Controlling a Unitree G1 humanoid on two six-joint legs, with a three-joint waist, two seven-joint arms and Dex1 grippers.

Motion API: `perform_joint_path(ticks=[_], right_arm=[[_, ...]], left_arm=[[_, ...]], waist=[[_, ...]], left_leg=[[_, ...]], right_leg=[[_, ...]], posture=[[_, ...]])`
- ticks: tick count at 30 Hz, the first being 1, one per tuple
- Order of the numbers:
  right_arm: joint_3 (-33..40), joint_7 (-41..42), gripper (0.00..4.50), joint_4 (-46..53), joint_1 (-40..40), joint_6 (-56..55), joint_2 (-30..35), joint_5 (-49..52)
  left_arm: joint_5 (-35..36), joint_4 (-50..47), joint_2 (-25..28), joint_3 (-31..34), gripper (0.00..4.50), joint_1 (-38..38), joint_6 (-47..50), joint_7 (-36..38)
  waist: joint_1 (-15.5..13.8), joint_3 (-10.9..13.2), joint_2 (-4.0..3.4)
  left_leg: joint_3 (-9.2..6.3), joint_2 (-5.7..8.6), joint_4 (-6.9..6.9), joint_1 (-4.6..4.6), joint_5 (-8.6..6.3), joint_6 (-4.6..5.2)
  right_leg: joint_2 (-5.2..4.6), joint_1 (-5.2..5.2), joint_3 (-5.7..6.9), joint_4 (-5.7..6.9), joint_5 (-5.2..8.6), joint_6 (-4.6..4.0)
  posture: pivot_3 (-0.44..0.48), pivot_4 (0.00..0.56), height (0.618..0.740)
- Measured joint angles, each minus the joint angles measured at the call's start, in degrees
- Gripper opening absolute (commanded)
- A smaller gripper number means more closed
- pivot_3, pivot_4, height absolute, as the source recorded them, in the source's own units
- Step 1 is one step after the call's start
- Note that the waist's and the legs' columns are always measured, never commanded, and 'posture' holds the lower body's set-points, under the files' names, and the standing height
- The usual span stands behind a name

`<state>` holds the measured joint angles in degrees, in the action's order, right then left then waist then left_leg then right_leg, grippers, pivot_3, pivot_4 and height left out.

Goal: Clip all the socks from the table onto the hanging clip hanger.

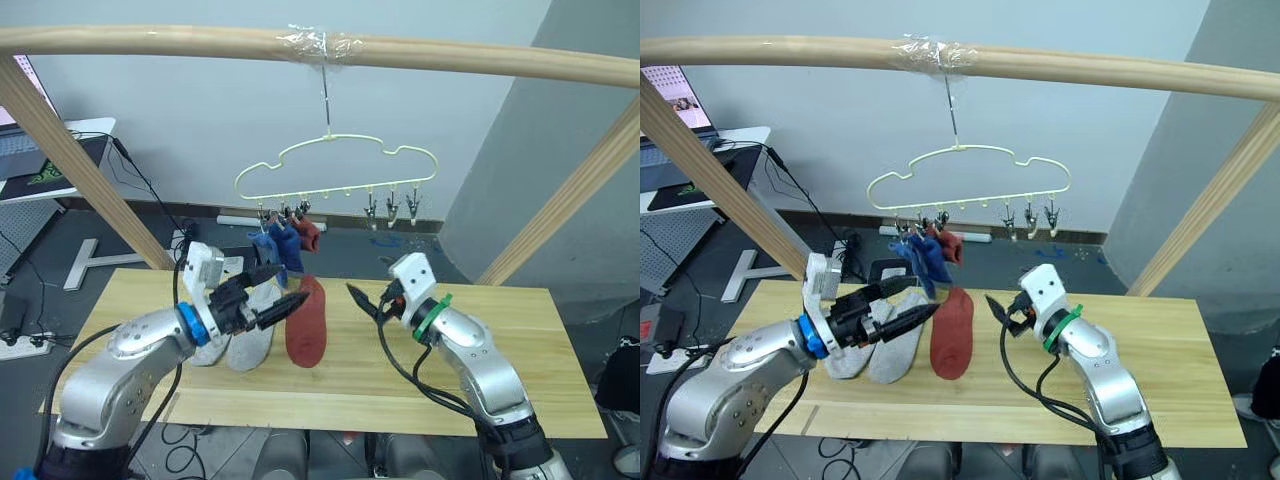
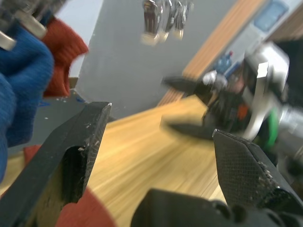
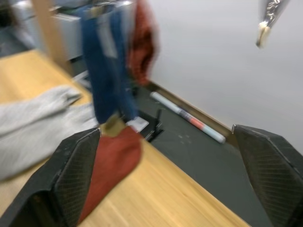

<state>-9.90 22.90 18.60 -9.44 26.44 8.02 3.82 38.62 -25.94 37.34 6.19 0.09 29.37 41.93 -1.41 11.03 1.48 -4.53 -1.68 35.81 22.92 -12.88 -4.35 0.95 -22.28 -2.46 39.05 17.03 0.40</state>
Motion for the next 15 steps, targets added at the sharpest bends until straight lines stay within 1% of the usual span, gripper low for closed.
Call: perform_joint_path(ticks=[2,5,7,12,13,15], right_arm=[[1.6,-2.6,4.49,5.1,-0.6,4.2,-1.9,1.0],[1.7,-5.6,3.89,9.5,-1.9,8.4,-4.3,2.0],[1.3,-7.4,3.25,10.7,-2.8,10.0,-5.3,1.8],[-0.9,-10.7,3.25,9.5,-5.0,10.3,-6.6,0.3],[-1.0,-11.0,3.09,9.1,-5.3,10.2,-6.8,0.2],[-0.9,-11.7,2.62,7.8,-5.8,10.1,-7.0,0.1]], left_arm=[[-0.9,0.0,-0.4,-0.3,3.99,0.6,-1.7,1.1],[-1.5,0.0,-1.1,-0.3,3.99,0.6,-3.7,1.7],[-2.2,0.0,-1.2,-0.3,3.99,0.6,-5.1,2.6],[-3.7,2.0,-1.8,-0.8,3.99,-1.1,-7.5,4.1],[-3.8,2.2,-2.0,-1.0,3.99,-1.5,-7.5,4.2],[-3.9,2.4,-2.6,-1.6,3.99,-2.4,-7.5,4.5]], waist=[[0.0,0.0,0.0],[0.1,0.0,0.0],[0.1,0.0,0.0],[0.1,0.0,0.0],[0.1,0.0,0.0],[0.1,0.0,0.0]], left_leg=[[-0.04,0.0,0.0,0.0,0.0,0.0],[-0.02,0.01,0.01,-0.01,0.0,0.0],[0.0,0.01,0.01,-0.01,0.0,0.01],[0.0,0.04,0.0,0.0,0.0,0.01],[0.0,0.04,0.0,0.0,0.0,0.01],[0.01,0.04,0.01,0.0,0.0,0.01]], right_leg=[[0.0,0.01,0.05,0.0,0.01,0.0],[0.0,0.01,0.03,0.0,0.01,0.0],[0.0,0.01,0.02,0.0,0.02,0.0],[0.02,0.0,0.05,-0.01,0.02,0.0],[0.02,0.0,0.05,-0.01,0.02,0.0],[0.02,0.01,0.04,-0.01,0.02,0.0]], posture=[[0.139,0.148,0.74],[0.129,0.147,0.74],[0.124,0.15,0.74],[0.126,0.152,0.74],[0.127,0.153,0.74],[0.128,0.155,0.74]])
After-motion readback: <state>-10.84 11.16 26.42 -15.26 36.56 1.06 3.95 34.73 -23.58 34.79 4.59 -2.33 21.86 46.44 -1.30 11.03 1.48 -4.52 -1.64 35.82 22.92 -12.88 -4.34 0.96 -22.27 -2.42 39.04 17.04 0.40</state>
